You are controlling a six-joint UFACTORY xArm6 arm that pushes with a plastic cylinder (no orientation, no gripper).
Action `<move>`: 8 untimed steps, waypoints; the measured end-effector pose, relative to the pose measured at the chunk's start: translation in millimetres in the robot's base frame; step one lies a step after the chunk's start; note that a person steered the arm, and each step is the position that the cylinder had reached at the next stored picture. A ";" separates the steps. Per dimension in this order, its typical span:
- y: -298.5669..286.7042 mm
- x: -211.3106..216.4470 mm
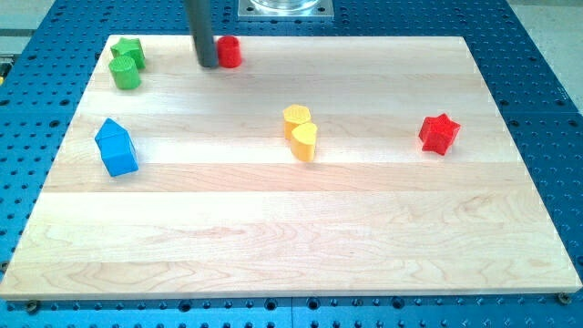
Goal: Move the red blocks at the right center of the board
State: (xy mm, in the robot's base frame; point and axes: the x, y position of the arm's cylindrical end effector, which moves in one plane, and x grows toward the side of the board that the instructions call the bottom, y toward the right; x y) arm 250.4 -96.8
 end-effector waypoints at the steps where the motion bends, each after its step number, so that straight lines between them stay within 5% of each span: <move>1: 73.6 5.1; 3: -8.8 -38.9; 5: 228.2 4.7; 7: 287.4 -20.7; 8: 326.6 18.2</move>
State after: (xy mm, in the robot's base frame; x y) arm 268.7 229.7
